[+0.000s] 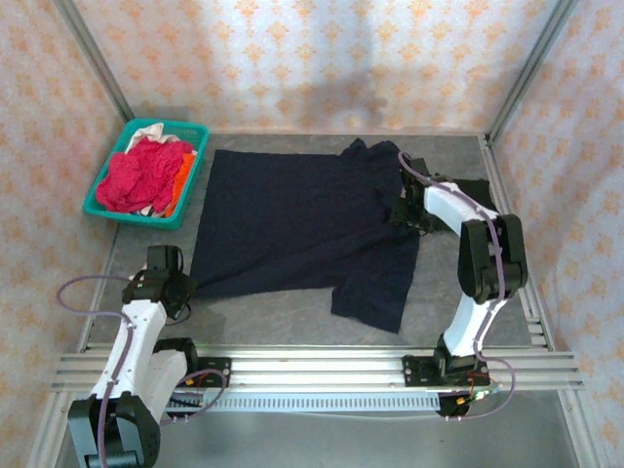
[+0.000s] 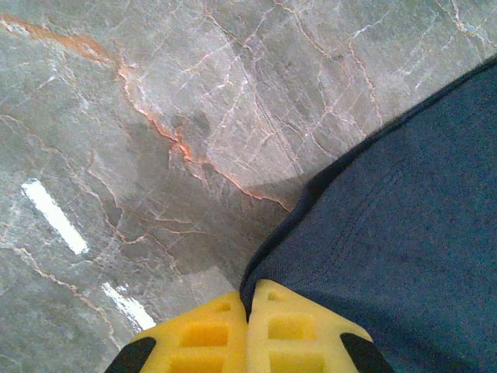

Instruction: Fold and stack the t-shirts

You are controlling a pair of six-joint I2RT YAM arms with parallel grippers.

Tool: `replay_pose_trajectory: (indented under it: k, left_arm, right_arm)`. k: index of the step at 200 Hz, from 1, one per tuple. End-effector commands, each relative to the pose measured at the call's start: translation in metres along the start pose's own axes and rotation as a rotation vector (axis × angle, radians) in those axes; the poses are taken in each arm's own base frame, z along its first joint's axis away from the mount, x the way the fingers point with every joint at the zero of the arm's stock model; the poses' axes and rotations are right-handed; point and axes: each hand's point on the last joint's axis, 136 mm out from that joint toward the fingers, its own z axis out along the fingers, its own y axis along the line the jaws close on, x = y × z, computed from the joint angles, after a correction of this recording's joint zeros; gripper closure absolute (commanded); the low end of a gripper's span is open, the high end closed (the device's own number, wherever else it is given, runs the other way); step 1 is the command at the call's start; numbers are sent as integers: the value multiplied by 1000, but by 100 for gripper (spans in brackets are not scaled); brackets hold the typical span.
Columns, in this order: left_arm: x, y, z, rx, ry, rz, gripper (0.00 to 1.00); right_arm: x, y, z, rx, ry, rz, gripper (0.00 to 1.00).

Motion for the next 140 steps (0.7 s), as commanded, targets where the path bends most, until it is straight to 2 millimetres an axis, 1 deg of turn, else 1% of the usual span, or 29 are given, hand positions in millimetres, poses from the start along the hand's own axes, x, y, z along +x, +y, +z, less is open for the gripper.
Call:
replay_pose_trajectory:
  k: [1,11,22,40,44,45,58,59,61,67,68,70,80,90,99,111,113,115,119,120,121,122,124,129,132,134,138,139,140]
  left_arm:
    - [-4,12,-2,-55,-25,-8,100]
    - [-4,11,-1,-53,-26,-8,100]
    - [-4,11,-1,-53,-26,-10,100]
    - [-5,10,0,-50,-26,-10,100]
    - [-5,9,-1,-50,-27,-8,100]
    - [-5,9,-1,-48,-27,-8,100]
    - [-6,9,0,-52,-27,-8,100]
    - [-6,8,0,-51,-28,-9,100]
    - [-6,8,0,-50,-28,-8,100]
    - [-7,8,0,-50,-30,-9,100]
    - [-7,7,0,-49,-30,-10,100]
    - [-7,7,0,-49,-30,-8,100]
    - [-7,6,0,-46,-31,-9,100]
    - [-8,6,1,-45,-33,-8,100]
    - [-9,6,2,-49,-35,-5,100]
    - [-10,6,4,-57,-39,0,100]
    - [-10,6,4,-57,-39,1,100]
    - [-10,6,5,-59,-39,3,100]
    - [-10,6,5,-60,-38,5,100]
    - [-10,6,5,-60,-37,6,100]
    - [-10,6,6,-61,-36,8,100]
    - [-10,6,6,-62,-36,8,100]
    - [-10,6,6,-63,-35,9,100]
    - [-10,5,6,-66,-31,14,100]
    - [-10,6,6,-69,-29,16,100]
    - [-10,6,6,-70,-27,17,100]
    - [-9,6,6,-72,-25,19,100]
    - [-9,6,6,-72,-25,20,100]
    - [-10,5,6,-72,-25,20,100]
  right_arm:
    - [-10,12,-45,-152,-130,74,21]
    - [2,7,-58,-178,-151,101,20]
    - [19,-2,-64,-173,-136,125,20]
    - [65,-15,-67,-168,-63,152,21]
    - [80,-18,-68,-162,-40,152,21]
    - [80,-18,-68,-162,-40,152,21]
    - [118,-27,-68,-138,19,156,23]
    - [125,-29,-66,-129,35,158,23]
    - [127,-29,-68,-132,32,159,23]
    - [141,-33,-71,-127,48,163,23]
    - [146,-33,-71,-126,56,163,23]
    - [148,-33,-71,-126,57,165,23]
    - [172,-36,-73,-115,89,161,24]
    - [183,-40,-72,-96,90,151,24]
    - [183,-41,-72,-83,58,123,24]
    - [168,-36,-72,-92,0,87,25]
    - [161,-34,-74,-89,-19,80,25]
    - [160,-34,-74,-86,-23,76,25]
    - [149,-30,-77,-82,-51,63,25]
    - [144,-29,-78,-80,-62,57,24]
    - [144,-29,-78,-80,-62,57,24]
    - [138,-27,-79,-76,-73,51,24]
    - [136,-26,-80,-75,-78,47,24]
    - [120,-20,-82,-69,-106,35,23]
    - [114,-18,-83,-68,-116,33,23]
    - [105,-15,-85,-71,-130,30,22]
    - [98,-12,-82,-65,-132,27,22]
    - [93,-10,-82,-65,-136,24,22]
    - [93,-10,-82,-65,-136,24,22]
